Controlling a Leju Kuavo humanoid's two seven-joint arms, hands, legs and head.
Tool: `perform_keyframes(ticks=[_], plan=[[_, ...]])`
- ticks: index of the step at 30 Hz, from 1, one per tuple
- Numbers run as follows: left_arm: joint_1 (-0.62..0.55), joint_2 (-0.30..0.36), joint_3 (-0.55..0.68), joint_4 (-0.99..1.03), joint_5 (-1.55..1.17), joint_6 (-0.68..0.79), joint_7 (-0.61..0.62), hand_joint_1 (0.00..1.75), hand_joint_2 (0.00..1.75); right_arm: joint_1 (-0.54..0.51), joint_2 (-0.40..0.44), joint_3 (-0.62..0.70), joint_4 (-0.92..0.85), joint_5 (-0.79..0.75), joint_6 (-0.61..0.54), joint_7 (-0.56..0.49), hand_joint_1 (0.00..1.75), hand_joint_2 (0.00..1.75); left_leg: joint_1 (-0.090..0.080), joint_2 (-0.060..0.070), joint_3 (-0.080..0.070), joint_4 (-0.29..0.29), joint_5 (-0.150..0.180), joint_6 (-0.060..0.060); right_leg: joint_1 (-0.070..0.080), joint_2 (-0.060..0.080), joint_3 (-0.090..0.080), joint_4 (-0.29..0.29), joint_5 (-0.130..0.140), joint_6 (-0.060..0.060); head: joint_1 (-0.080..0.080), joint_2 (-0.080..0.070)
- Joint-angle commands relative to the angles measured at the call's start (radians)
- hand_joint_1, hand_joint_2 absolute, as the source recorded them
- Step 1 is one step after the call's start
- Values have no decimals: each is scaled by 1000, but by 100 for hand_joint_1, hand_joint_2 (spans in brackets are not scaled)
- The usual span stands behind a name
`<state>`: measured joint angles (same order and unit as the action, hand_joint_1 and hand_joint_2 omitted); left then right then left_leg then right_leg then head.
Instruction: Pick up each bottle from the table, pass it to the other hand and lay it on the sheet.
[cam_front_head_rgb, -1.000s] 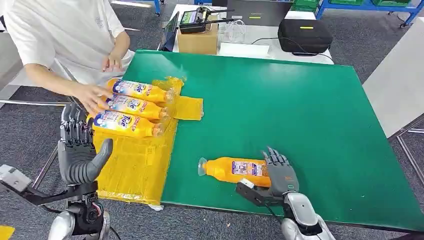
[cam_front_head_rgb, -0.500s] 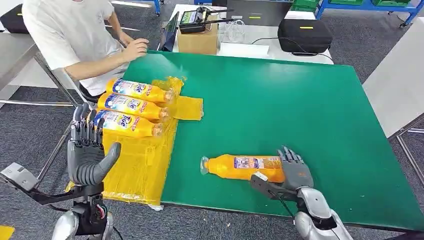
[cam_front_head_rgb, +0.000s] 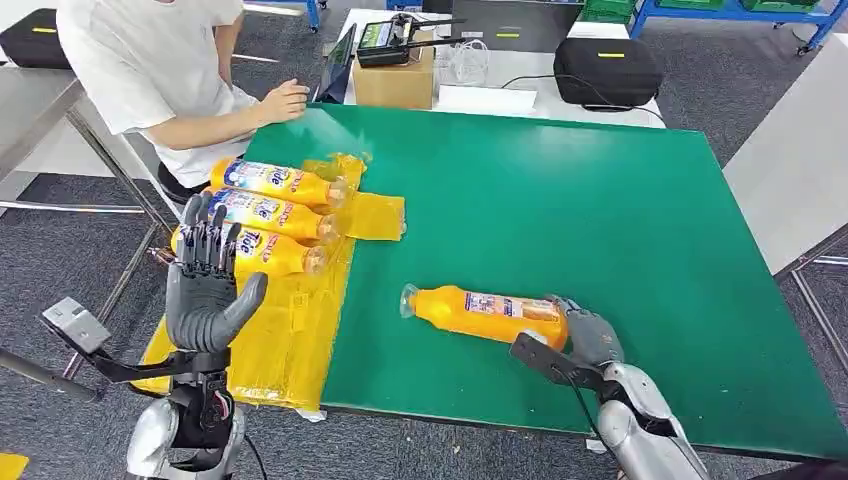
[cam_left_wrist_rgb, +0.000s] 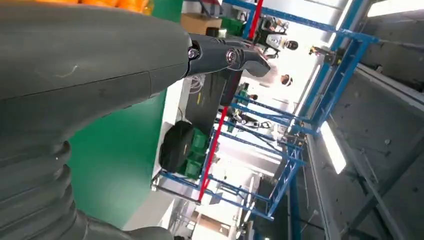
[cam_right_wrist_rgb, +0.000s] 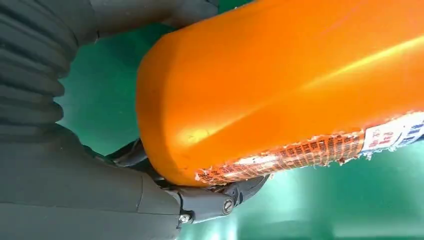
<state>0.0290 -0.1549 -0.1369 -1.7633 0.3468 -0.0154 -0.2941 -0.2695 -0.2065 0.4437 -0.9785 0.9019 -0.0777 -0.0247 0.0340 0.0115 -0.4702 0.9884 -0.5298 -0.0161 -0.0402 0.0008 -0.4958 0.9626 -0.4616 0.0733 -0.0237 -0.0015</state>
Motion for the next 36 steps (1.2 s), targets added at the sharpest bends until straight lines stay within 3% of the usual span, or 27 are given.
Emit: perform_keyframes(ticks=[1,6,11,17,27,34,36], plan=[[-61,45,-30,92,4,13,2,0,175,-56,71,19,253,3,-27,-34,175,175,1,0,2,-2,1,1,1,0,2,-2,1,-3,0,0],[-61,46,-31,92,4,12,2,0,175,-58,74,19,259,-1,-28,-43,175,175,1,0,4,-3,2,2,2,1,4,-3,2,-4,0,0],[-72,54,-69,102,-91,92,-90,0,175,39,116,-90,107,-292,26,-337,175,175,1,-3,5,-3,3,2,2,-2,5,-4,2,-5,0,0],[-12,48,-114,160,-133,141,-96,0,175,138,150,-151,-103,-452,50,-439,175,175,0,-1,4,-4,0,2,1,2,4,-2,0,-5,-1,0],[37,37,-191,268,-153,121,-100,0,175,198,191,-203,-195,-541,45,-561,175,175,-2,-3,-6,-2,0,2,-1,-1,-4,-1,0,-4,0,0],[44,40,-195,265,-156,120,-104,0,175,204,192,-202,-208,-541,44,-561,175,175,-1,-3,-8,-1,0,2,0,-1,-7,-1,0,-3,0,0],[66,53,-228,268,-110,48,-74,0,175,222,209,-218,-237,-577,63,-573,175,175,-1,-3,-7,-2,0,2,0,-1,-6,-2,0,-4,0,0]])
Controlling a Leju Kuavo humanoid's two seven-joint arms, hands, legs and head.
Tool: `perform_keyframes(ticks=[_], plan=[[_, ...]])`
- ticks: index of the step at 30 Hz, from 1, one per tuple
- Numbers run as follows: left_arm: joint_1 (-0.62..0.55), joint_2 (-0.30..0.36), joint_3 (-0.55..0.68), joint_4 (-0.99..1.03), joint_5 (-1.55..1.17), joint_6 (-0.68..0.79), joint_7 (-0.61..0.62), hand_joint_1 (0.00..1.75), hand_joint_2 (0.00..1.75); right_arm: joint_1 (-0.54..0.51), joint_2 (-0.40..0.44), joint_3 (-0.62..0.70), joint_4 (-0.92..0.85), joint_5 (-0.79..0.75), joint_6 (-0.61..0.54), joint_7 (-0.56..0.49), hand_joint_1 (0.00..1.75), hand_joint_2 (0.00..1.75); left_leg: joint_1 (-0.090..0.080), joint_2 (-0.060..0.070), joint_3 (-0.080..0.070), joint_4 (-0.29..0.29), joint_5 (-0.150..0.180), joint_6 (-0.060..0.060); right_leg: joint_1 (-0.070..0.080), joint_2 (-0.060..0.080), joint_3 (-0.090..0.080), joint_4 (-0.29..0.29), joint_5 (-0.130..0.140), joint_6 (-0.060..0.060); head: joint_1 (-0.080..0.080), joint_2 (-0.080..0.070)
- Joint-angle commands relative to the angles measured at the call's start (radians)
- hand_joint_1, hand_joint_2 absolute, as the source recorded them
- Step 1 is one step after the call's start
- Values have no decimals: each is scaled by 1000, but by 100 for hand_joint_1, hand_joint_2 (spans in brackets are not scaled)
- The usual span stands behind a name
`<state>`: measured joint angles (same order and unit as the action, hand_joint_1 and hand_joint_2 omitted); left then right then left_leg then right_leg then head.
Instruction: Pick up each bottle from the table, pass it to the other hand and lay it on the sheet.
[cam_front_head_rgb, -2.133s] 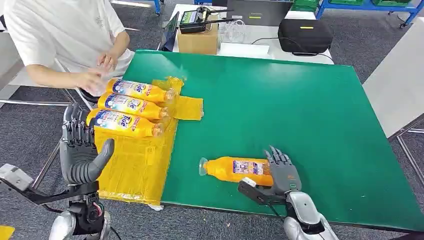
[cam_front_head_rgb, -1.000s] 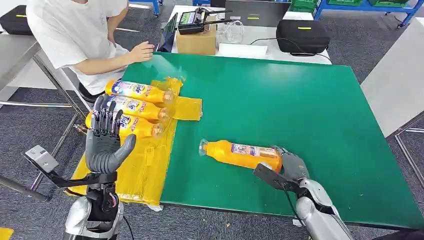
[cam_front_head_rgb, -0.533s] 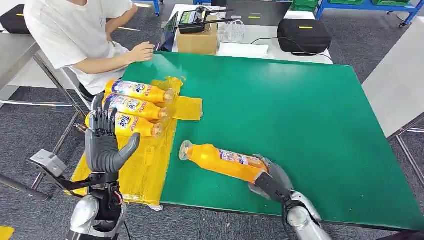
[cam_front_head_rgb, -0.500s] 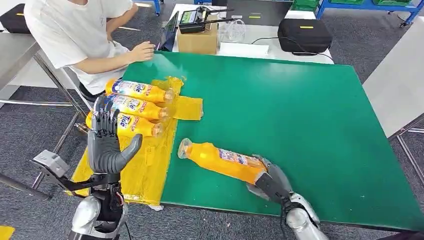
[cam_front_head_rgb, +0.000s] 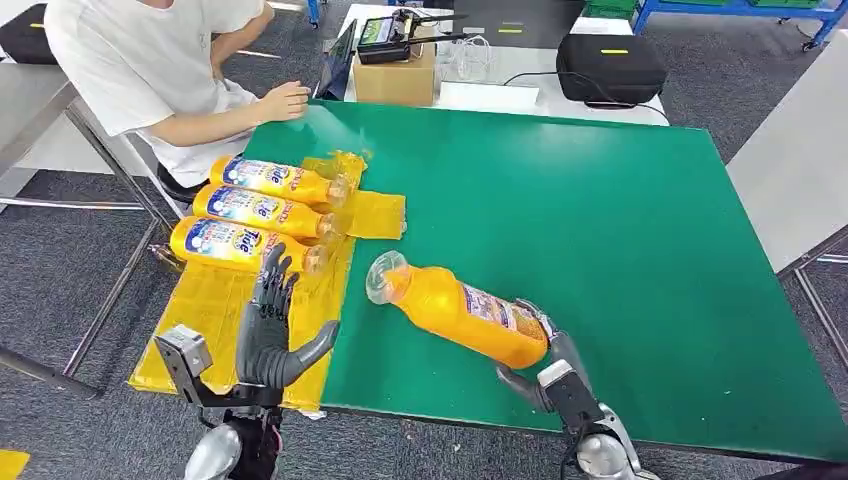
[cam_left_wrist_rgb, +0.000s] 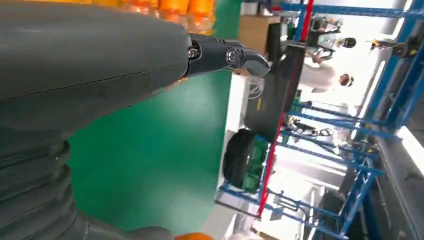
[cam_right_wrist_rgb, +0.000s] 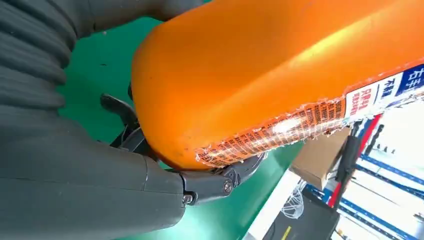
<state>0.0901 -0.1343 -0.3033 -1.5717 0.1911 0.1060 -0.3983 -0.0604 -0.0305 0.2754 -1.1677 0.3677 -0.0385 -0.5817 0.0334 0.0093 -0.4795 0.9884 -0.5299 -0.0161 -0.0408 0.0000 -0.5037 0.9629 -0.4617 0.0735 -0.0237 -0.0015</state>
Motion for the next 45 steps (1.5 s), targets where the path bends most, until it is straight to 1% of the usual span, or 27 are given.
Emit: perform_keyframes(ticks=[1,3,4,7,9,10,11,13,14,15,17,18,20,21,22,25,28,29,30,31,34,36,39,42,43,44,45], plan=[[23,35,-85,91,74,-98,47,0,175,28,43,-48,-80,-54,32,-21,175,175,0,-1,3,-3,1,3,1,0,3,-3,0,-5,0,0],[38,38,-121,127,100,-112,73,0,175,43,57,-34,-112,-80,65,-15,175,175,-1,0,2,-2,0,2,0,0,2,-1,0,-3,0,0],[35,44,-155,158,99,-115,73,0,175,47,63,-11,-130,-79,76,-12,175,175,-1,0,4,-4,0,2,0,1,3,-3,0,-4,0,0],[11,68,-218,207,130,-139,64,0,175,29,84,44,-126,-84,89,4,175,175,0,1,2,-2,0,1,0,1,1,-1,0,-3,0,0],[6,79,-244,203,136,-151,57,0,175,8,104,77,-107,-89,86,15,175,175,0,0,3,-5,1,3,1,1,3,-3,1,-7,0,0],[6,82,-251,195,135,-151,59,0,175,2,112,86,-99,-93,81,19,175,175,0,1,0,-2,0,2,1,1,0,-1,0,-4,0,0],[7,86,-255,188,140,-155,58,0,175,-3,115,100,-92,-93,82,19,175,175,0,2,2,-4,0,2,1,3,0,-2,1,-6,0,0],[12,87,-248,175,156,-149,58,0,175,-12,126,126,-80,-94,73,24,175,175,0,2,0,-2,0,2,1,2,-1,-1,1,-4,0,0],[15,84,-237,170,161,-137,58,0,175,-16,135,141,-76,-92,70,25,175,175,0,2,1,-4,1,2,1,2,0,-2,1,-6,0,0],[14,81,-227,170,178,-132,70,0,175,-20,141,154,-71,-84,59,29,175,175,0,2,0,-2,0,2,1,2,-1,-1,1,-4,0,0],[13,73,-205,166,208,-125,81,0,175,-36,144,194,-52,-46,30,42,175,175,1,2,1,-4,1,3,2,3,0,-3,1,-6,0,0],[9,66,-193,161,218,-111,83,0,175,-47,145,216,-36,-51,23,48,175,175,1,2,0,-2,0,2,1,2,-1,-1,1,-4,0,0],[2,52,-170,142,236,-78,87,0,175,-65,149,253,-4,-48,6,60,175,175,1,3,3,-5,1,3,2,3,1,-4,2,-7,0,0],[-6,53,-168,131,235,-73,86,0,175,-74,151,271,12,-45,3,62,175,175,0,1,0,-2,0,2,1,2,-1,-1,1,-4,0,0],[-12,52,-169,125,232,-68,88,0,175,-80,155,280,25,-47,-7,62,175,175,1,2,1,-3,0,2,2,2,0,-2,1,-5,0,0],[-12,41,-167,102,174,-24,63,0,175,-93,149,315,49,-41,-15,60,175,175,1,1,-1,-1,0,1,1,1,-1,-1,0,-3,0,0],[-12,41,-167,102,174,-24,63,0,175,-93,149,315,49,-41,-15,60,175,175,1,1,1,-3,0,3,2,1,1,-2,1,-5,0,0],[-11,43,-168,103,167,-21,61,0,175,-95,146,319,49,-43,-13,60,175,175,1,0,-1,-2,0,2,1,1,0,-1,0,-3,0,0],[-16,55,-171,99,125,-6,40,0,175,-99,143,330,53,-44,-9,60,175,175,1,0,1,-3,1,3,2,0,2,-3,1,-5,0,0],[-25,71,-166,95,85,0,22,0,175,-106,142,344,62,-41,-3,61,175,175,0,0,-1,-2,0,1,0,0,0,-1,0,-3,0,0],[-34,79,-105,85,-3,2,-8,0,175,-119,142,373,84,-34,1,61,175,175,1,1,0,-3,1,2,1,2,0,-2,1,-5,0,0],[-35,62,-59,65,10,-36,-6,0,175,-126,142,387,103,-29,1,64,175,175,1,1,0,-2,1,2,2,1,0,-2,1,-5,0,0],[-29,51,-52,54,37,-70,7,0,175,-129,143,391,111,-29,3,64,175,175,1,1,0,-2,1,2,2,1,0,-2,1,-4,0,0],[-9,66,-100,21,144,-240,24,0,175,-142,145,392,132,-30,8,64,175,175,1,-1,1,-3,1,3,2,0,2,-3,1,-6,0,0],[4,74,-118,9,142,-252,25,0,175,-144,146,384,134,-33,2,65,175,175,1,0,0,-2,0,2,1,0,1,-1,0,-4,0,0],[14,80,-131,2,125,-250,20,0,175,-142,145,377,132,-35,-2,66,175,175,1,0,2,-4,0,3,2,1,2,-3,1,-5,0,0],[24,80,-136,1,129,-251,21,0,175,-139,143,368,129,-38,-5,68,175,175,1,0,0,-2,0,2,1,1,1,-2,0,-4,0,0]])
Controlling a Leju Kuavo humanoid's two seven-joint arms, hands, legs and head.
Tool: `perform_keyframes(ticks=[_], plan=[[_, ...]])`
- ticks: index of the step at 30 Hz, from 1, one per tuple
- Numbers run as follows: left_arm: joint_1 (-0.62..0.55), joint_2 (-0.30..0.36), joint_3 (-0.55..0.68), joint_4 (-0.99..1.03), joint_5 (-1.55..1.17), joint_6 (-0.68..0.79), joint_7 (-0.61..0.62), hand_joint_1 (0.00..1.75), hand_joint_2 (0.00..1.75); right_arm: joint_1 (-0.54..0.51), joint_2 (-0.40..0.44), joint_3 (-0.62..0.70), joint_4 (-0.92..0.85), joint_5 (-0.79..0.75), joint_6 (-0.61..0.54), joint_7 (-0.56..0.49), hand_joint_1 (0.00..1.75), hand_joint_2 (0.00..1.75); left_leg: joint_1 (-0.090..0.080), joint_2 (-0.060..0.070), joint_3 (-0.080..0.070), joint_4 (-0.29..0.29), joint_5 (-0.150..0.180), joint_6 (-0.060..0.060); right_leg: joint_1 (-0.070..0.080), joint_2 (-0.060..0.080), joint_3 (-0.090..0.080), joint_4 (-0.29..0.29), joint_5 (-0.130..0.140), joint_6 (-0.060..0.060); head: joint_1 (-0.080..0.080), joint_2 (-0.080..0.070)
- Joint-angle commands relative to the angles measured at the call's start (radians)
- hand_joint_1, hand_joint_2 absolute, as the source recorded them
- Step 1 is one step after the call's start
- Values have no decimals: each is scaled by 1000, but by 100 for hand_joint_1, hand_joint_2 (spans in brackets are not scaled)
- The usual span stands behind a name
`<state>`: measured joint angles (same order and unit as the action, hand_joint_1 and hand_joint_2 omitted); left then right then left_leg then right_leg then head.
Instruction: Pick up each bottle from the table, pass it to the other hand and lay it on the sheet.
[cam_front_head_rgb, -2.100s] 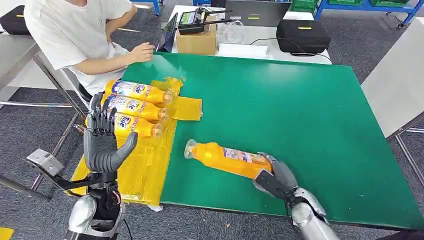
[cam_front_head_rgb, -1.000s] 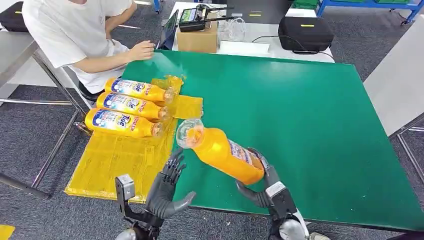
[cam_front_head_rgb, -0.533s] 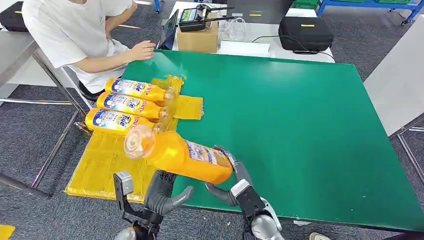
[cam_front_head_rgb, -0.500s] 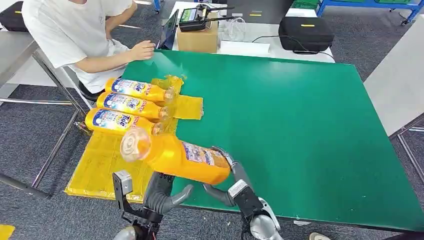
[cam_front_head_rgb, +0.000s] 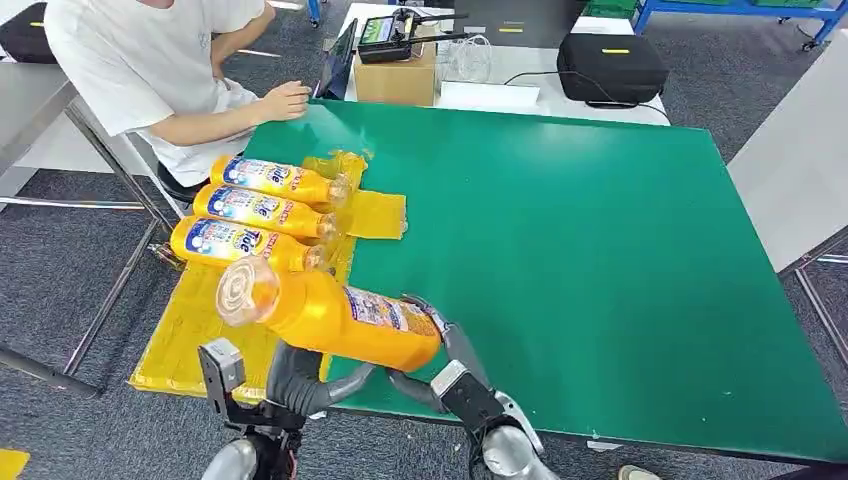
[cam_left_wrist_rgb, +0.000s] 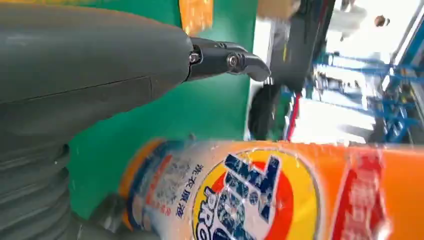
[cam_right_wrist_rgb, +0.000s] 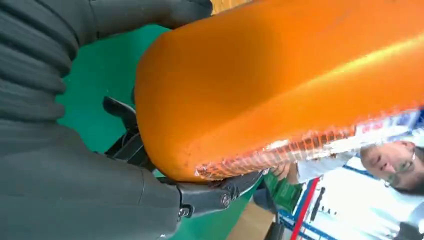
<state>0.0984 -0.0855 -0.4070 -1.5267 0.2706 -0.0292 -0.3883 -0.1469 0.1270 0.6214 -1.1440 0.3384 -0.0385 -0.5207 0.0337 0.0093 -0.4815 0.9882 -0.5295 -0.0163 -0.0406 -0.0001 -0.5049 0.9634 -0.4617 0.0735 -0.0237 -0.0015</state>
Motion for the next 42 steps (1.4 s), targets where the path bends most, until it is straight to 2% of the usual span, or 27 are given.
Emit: perform_keyframes(ticks=[1,3,13,16,26,29,42], plan=[[22,37,-40,-45,51,-119,11,0,175,-48,-16,15,100,-12,-6,8,175,175,0,0,4,-3,0,3,1,0,4,-3,0,-5,0,0],[29,47,-52,-36,117,-162,28,0,175,-42,-14,-2,98,-15,-4,8,175,175,0,0,2,-2,0,2,0,1,2,-2,0,-3,0,0],[35,60,-69,-10,177,-200,56,0,175,-32,-5,-25,107,-26,3,4,175,175,0,-1,3,-4,1,3,1,0,3,-3,1,-5,0,0],[39,64,-88,-23,108,-155,34,0,175,-27,8,-40,114,-31,-8,16,175,175,0,0,3,-3,0,3,1,0,2,-3,0,-4,0,0],[39,64,-89,-23,107,-152,36,0,175,-27,8,-38,114,-25,-14,19,175,175,0,-1,2,-2,0,2,1,0,2,-2,0,-4,0,0],[30,66,-101,-4,100,-80,102,0,175,-23,14,-36,118,-19,-22,33,175,175,0,-1,3,-3,1,3,1,0,3,-3,1,-6,0,0],[-38,21,-74,55,126,-36,118,0,175,-90,19,102,200,70,-40,40,175,175,0,-1,1,-2,0,2,1,0,1,-2,0,-3,0,0]])
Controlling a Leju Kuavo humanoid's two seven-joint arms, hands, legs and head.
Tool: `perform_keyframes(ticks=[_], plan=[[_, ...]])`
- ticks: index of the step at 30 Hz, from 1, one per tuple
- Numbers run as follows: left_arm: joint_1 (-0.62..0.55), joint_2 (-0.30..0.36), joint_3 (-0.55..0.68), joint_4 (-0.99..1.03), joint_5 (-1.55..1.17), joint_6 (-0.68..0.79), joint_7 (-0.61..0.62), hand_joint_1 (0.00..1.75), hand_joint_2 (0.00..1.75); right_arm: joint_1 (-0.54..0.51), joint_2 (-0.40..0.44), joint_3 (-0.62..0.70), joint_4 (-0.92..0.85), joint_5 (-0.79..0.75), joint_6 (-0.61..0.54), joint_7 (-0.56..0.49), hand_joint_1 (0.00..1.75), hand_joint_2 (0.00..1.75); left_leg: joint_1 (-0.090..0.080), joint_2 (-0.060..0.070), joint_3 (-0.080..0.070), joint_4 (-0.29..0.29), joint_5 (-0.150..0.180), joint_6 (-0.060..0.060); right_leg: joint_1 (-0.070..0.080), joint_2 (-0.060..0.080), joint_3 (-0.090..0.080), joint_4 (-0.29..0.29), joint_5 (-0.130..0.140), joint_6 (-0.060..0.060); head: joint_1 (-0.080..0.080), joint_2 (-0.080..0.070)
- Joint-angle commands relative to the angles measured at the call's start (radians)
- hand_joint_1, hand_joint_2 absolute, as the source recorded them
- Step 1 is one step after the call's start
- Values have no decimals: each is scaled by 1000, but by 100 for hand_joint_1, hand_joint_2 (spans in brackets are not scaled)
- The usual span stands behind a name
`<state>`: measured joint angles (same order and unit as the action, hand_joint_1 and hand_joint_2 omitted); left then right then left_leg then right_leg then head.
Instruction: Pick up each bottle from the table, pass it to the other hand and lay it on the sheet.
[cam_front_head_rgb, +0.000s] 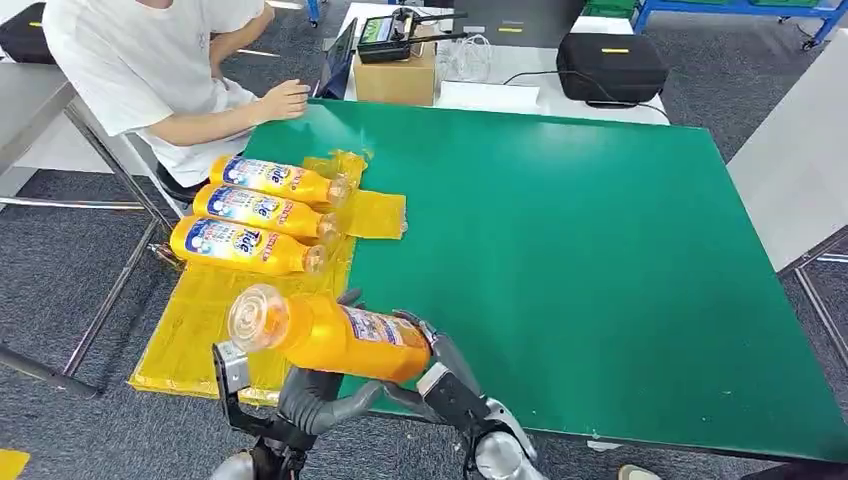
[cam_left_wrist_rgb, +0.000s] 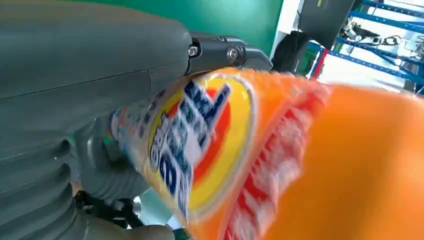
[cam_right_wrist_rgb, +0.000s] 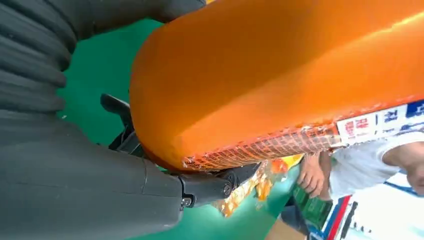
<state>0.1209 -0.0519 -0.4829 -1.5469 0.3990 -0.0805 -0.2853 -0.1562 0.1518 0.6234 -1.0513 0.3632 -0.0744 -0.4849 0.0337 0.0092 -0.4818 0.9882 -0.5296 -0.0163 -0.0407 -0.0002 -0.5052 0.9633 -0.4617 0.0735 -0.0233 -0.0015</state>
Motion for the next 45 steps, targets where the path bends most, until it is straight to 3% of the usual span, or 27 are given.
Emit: perform_keyframes(ticks=[1,5,8,9,10,13,14,15,21,22,30,34,35,37,38,41,45], plan=[[-63,-14,0,78,-9,28,23,0,175,-85,-4,108,113,50,-6,4,175,175,0,-1,3,-3,1,3,1,0,3,-3,1,-4,0,0],[-77,-26,-2,94,-16,58,36,0,175,-94,-3,146,120,81,-25,5,175,175,1,-1,6,-6,2,5,2,0,6,-6,2,-8,0,0],[-78,-35,10,90,70,11,50,0,175,-105,1,174,140,75,-22,-6,175,175,0,0,2,-2,0,2,1,0,2,-2,0,-4,0,0],[-76,-40,16,84,94,2,46,56,175,-107,2,183,145,74,-19,-10,175,175,1,-1,3,-3,0,3,2,0,3,-3,1,-6,0,0],[-76,-41,18,77,103,0,46,175,175,-106,5,189,151,68,-17,-15,175,175,1,-1,3,-3,1,3,2,-1,4,-3,0,-6,0,0],[-68,-57,39,45,119,28,22,175,175,-95,17,209,161,52,-8,-17,175,175,1,-1,5,-4,0,4,2,0,5,-4,1,-7,0,0],[-66,-59,43,39,121,31,18,175,175,-94,19,210,160,51,-10,-16,63,175,1,-1,3,-2,0,3,2,0,3,-3,0,-5,0,0],[-64,-59,48,30,122,34,13,175,175,-95,19,212,158,51,-11,-15,2,175,1,-2,3,-3,0,3,2,-1,4,-3,0,-6,0,0],[-62,-51,56,22,121,41,9,175,175,-93,12,210,140,41,-11,-17,0,175,0,-2,3,-2,0,3,1,-1,3,-2,0,-5,-1,0],[-59,-56,63,21,121,49,2,175,175,-90,11,207,133,37,-15,-20,0,0,0,-1,1,-1,0,2,1,-1,1,-1,0,-3,0,0],[-79,-9,120,7,-25,179,-24,175,175,-60,1,168,98,25,-111,-72,0,0,1,-1,1,-1,0,1,1,-1,1,-1,0,-3,0,0],[-123,51,104,59,-371,310,-64,175,175,-25,-20,139,52,43,-143,-82,0,0,0,-4,3,-4,1,3,1,-3,4,-4,0,-6,0,0],[-144,77,86,84,-632,420,-51,175,175,-18,-30,125,35,66,-167,-85,0,0,1,-4,5,-5,2,4,2,-3,6,-5,1,-7,0,0],[-161,88,111,111,-937,501,0,175,175,0,-45,83,-3,77,-155,-88,0,0,0,-4,3,-4,2,2,1,-3,4,-3,0,-5,0,0],[-169,89,113,131,-1066,497,54,175,175,16,-47,51,-26,76,-151,-86,0,0,1,-4,4,-5,2,3,2,-3,5,-5,1,-6,0,0],[-172,73,143,150,-1045,397,72,175,175,33,-45,14,-50,86,-140,-88,0,0,0,-4,4,-4,2,3,1,-3,5,-4,1,-6,0,0],[-188,82,147,201,-1138,377,131,175,175,39,-33,-3,-37,101,-131,-93,0,0,0,-1,3,-3,1,3,1,-1,4,-3,0,-5,0,0]])
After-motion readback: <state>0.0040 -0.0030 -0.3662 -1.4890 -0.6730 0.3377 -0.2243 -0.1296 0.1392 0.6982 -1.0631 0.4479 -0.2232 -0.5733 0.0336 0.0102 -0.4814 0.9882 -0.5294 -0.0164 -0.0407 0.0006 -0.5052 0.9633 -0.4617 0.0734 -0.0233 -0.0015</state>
